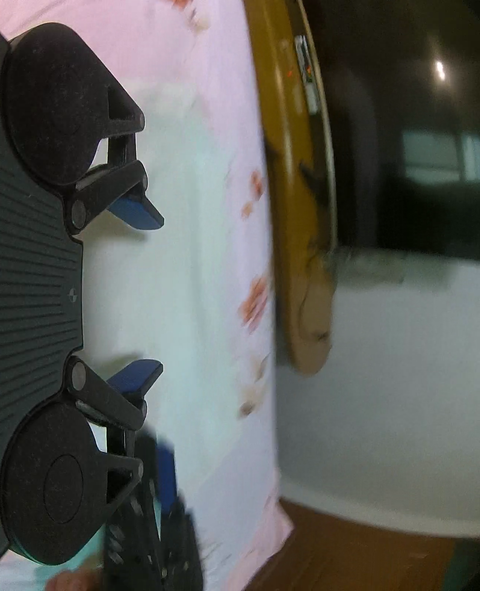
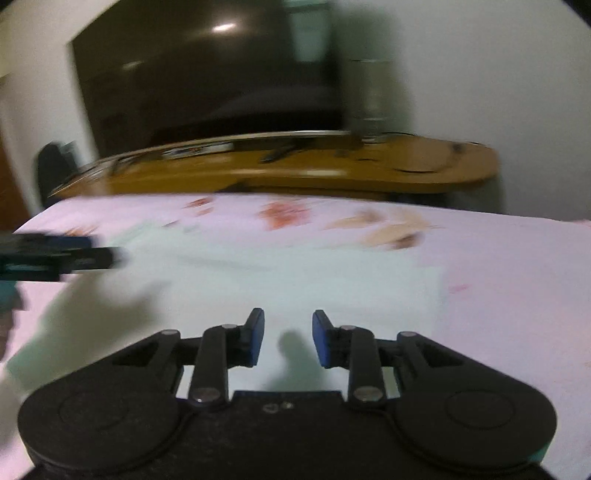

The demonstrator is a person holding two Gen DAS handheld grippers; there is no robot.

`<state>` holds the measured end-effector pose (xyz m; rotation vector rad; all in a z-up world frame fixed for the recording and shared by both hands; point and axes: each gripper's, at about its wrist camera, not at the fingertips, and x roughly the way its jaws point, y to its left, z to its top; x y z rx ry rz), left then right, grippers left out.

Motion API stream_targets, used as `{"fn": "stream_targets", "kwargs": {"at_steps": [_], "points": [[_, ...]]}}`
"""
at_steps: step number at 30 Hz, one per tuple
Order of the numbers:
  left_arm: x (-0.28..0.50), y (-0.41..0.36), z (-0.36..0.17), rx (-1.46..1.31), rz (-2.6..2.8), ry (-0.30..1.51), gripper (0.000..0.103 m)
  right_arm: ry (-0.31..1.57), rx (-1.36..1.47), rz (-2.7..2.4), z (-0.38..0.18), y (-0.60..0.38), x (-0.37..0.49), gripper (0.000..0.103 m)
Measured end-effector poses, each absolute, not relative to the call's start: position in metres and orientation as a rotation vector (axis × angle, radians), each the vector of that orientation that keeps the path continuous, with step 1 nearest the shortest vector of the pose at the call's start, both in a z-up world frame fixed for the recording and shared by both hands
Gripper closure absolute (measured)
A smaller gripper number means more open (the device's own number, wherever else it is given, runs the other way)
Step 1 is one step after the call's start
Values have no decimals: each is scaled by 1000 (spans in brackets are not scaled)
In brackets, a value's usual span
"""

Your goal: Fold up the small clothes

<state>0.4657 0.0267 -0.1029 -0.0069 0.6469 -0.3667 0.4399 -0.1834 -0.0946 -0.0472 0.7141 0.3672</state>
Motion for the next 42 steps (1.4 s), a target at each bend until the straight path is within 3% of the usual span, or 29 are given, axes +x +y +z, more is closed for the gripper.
{"fn": "stream_targets", "kwargs": {"at_steps": [4,8,10,16,23,35,42], "points": [[455,25,-120,91,-349,669,25,745,-162,372,-108,-162,426,75],[442,72,-118,58,-258,691,25,736,-138,230,-101,-210,415,76],[431,81,-110,41,-215,694,25,743,-73,176,-96,-240,407,81],[384,40,-93,-81,-237,644,25,658,25,245,-75,-216,356,74],[349,-3,-124,76,-205,692,25,771,-34,321,-108,-157,318,77],[326,58,-126,20,-109,704,25,768,18,147,-106,-245,303,80],[334,70,-122,-32,-47,719,25,708,37,116,-92,-247,299,75]]}}
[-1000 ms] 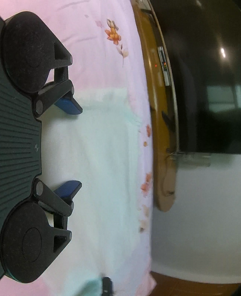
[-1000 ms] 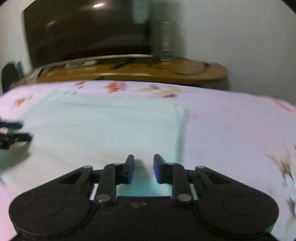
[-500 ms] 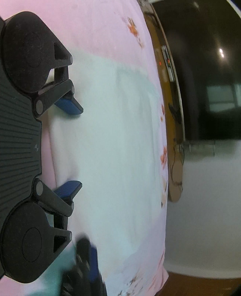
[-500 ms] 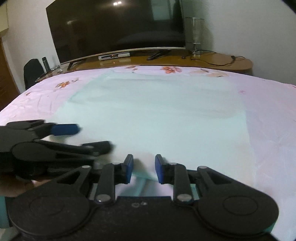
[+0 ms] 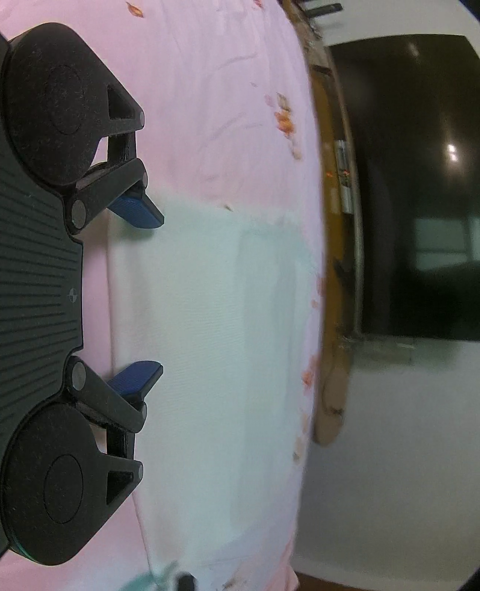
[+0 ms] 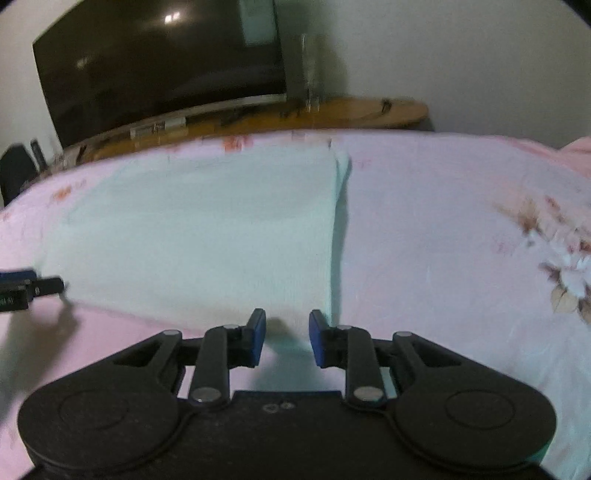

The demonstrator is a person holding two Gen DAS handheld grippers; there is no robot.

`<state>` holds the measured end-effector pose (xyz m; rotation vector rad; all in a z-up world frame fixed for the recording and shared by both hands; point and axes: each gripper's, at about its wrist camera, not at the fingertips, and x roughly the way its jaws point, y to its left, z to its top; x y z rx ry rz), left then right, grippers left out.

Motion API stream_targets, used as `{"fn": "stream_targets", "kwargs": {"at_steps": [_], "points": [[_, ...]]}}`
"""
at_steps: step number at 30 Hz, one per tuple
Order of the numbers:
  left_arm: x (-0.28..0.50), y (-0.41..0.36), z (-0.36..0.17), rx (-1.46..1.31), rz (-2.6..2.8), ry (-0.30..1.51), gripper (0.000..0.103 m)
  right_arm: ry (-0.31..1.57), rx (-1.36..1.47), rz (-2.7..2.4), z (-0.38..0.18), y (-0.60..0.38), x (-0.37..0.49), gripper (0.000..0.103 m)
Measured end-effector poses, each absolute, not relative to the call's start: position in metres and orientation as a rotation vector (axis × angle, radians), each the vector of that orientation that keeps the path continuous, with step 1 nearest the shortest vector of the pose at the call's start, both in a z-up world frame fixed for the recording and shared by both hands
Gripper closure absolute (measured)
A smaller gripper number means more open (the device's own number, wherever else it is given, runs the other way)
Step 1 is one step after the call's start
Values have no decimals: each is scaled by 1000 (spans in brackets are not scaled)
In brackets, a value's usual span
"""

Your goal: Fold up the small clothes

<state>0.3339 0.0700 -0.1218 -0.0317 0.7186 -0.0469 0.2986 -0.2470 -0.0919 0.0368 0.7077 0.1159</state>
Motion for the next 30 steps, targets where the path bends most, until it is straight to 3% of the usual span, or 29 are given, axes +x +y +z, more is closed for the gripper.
{"fn": "stream_targets", "kwargs": {"at_steps": [2,4,11,12,13,15,19,20,23,30], "points": [[333,79,-127,-61,-66,740,24,701,55,115,-92,-249,299,75],[336,81,-126,-58,-77,759,24,812,29,101,-113,-248,311,74],[326,94,-123,-99,-29,781,24,735,6,143,-98,-240,296,72],[325,94,-124,-86,-21,797,19,748,-11,152,-101,-237,296,70],[327,96,-127,-96,-19,831,19,829,-43,154,-113,-232,301,69],[323,100,-122,-122,-6,839,19,813,-129,154,-111,-221,296,68],[306,116,-119,-347,-4,823,19,743,-14,192,-92,-227,282,69],[302,122,-122,-455,-6,814,20,729,3,187,-88,-228,279,70],[296,139,-140,-786,-19,773,26,695,125,236,-80,-235,271,101],[310,150,-167,-1075,-2,653,26,671,258,267,-64,-244,285,100]]}}
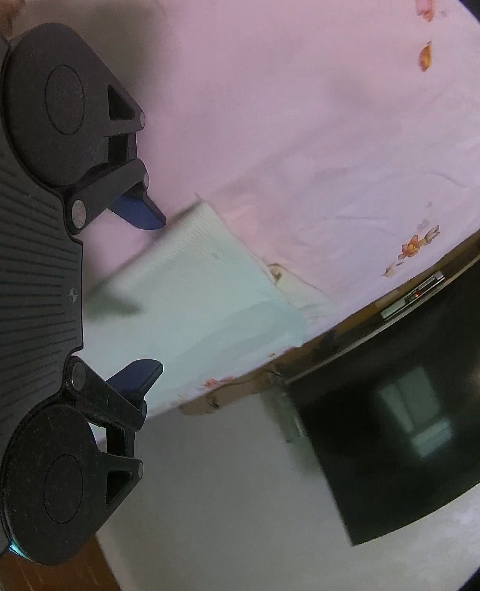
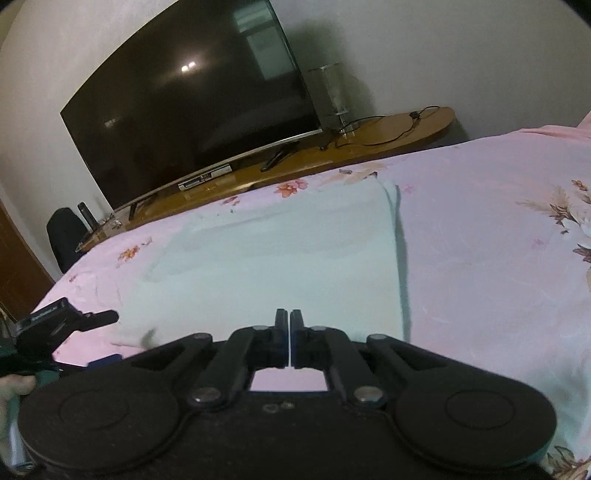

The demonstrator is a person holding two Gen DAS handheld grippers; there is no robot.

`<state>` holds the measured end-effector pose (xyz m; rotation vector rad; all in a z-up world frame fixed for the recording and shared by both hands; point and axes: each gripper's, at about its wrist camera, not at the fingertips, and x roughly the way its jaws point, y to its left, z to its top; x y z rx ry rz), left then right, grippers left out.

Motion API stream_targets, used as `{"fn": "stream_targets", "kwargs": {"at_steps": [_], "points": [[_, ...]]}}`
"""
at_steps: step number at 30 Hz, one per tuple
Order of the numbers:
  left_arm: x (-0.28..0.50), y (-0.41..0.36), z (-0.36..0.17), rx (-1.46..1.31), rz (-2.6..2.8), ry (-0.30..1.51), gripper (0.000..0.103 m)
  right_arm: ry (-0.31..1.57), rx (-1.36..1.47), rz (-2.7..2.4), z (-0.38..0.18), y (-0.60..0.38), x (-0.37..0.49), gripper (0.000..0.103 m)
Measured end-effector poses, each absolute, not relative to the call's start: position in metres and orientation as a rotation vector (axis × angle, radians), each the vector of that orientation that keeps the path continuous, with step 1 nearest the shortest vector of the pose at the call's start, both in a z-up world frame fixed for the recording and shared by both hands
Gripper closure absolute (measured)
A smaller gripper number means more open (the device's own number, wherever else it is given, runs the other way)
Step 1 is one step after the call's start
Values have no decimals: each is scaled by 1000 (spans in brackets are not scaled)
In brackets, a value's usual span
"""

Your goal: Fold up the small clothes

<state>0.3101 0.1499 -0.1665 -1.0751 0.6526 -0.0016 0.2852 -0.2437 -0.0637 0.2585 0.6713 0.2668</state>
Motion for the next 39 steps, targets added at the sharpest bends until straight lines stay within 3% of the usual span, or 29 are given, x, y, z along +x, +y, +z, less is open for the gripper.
{"fn": "stream_targets", "kwargs": {"at_steps": [4,8,11,13,14,15,24,27,33,38,39], "points": [[322,139,-169,-1076,8,618,27,665,283,275,-63,-234,297,100],[329,128,-171,-1043,56,578,38,673,311,275,-69,-224,314,100],[332,130,-176,-1040,78,555,56,684,342,285,-77,-215,341,101],[337,133,-182,-1066,70,562,72,685,369,317,-84,-207,357,101],[340,138,-187,-1096,68,575,89,685,366,325,-87,-202,363,101],[340,143,-194,-1132,71,591,94,689,363,329,-90,-197,370,101],[352,148,-193,-1083,-12,599,94,777,324,318,-128,-165,412,102],[353,146,-171,-1016,-70,545,95,778,372,320,-137,-172,412,103],[383,90,-87,-628,-311,529,95,776,456,323,-144,-184,407,103],[402,15,-52,-369,-515,596,95,733,530,250,-128,-211,396,103],[406,0,-52,-341,-537,619,95,714,567,223,-125,-227,390,97]]}}
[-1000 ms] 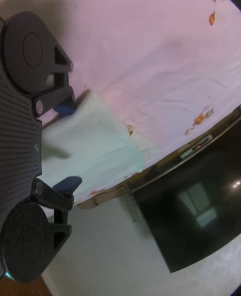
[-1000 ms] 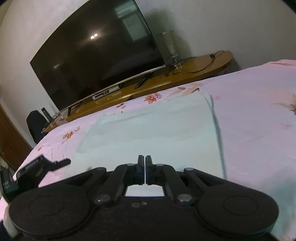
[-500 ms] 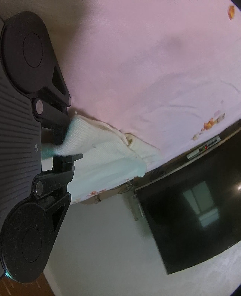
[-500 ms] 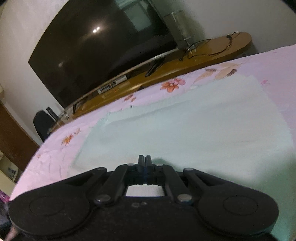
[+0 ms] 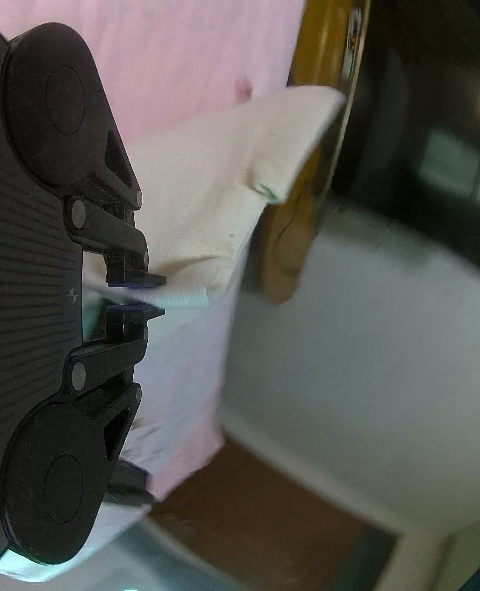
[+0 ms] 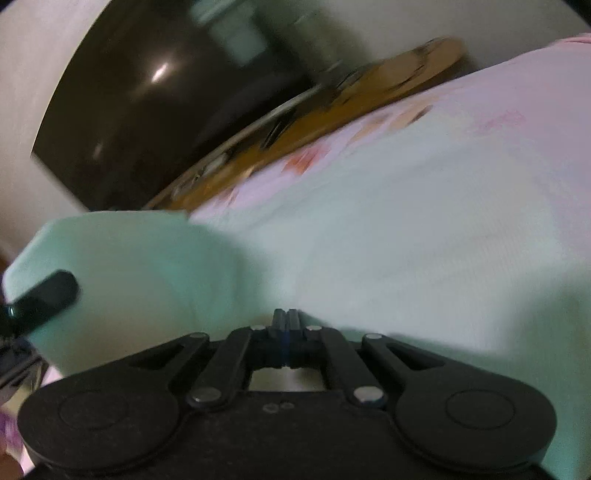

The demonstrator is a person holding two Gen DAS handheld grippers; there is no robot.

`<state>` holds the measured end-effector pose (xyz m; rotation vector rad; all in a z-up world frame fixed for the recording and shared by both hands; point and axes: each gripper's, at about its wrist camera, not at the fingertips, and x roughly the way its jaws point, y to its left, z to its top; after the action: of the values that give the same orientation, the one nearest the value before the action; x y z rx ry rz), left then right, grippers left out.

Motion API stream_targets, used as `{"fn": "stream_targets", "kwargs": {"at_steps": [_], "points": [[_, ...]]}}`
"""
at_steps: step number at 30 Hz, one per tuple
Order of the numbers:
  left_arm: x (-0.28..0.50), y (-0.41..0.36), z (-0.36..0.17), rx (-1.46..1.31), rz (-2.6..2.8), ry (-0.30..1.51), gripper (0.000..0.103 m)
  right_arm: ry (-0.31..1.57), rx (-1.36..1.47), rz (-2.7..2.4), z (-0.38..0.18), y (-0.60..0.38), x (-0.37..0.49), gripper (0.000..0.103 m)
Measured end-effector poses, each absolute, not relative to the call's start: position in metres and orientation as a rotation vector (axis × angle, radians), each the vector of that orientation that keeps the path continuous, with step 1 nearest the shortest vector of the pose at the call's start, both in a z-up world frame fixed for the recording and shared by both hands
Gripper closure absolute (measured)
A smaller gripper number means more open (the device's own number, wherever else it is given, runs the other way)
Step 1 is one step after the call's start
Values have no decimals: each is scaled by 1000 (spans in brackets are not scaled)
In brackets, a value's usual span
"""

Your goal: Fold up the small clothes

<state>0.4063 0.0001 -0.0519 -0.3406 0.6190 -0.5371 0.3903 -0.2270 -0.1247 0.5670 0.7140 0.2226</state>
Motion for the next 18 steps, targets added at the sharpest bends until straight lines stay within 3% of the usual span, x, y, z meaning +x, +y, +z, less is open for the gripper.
{"fn": "stream_targets", "kwargs": {"at_steps": [2,4,6,9,14,16,18], "points": [[413,-31,-60,-295,-597,670,95,674,615,155,-117,-264,375,93],[418,-58,-75,-273,-637,732,95,629,645,99,-110,-302,357,83],[417,-86,-95,-286,-728,826,94,608,661,55,-104,-332,340,82],[392,-105,-97,-269,-773,829,94,588,657,-1,-97,-366,316,80],[362,-43,-74,-390,-672,741,94,571,682,26,-90,-387,296,76],[370,-7,-73,-418,-549,715,94,573,679,93,-87,-379,303,70],[382,21,-80,-446,-443,743,94,592,672,163,-86,-364,316,57]]}}
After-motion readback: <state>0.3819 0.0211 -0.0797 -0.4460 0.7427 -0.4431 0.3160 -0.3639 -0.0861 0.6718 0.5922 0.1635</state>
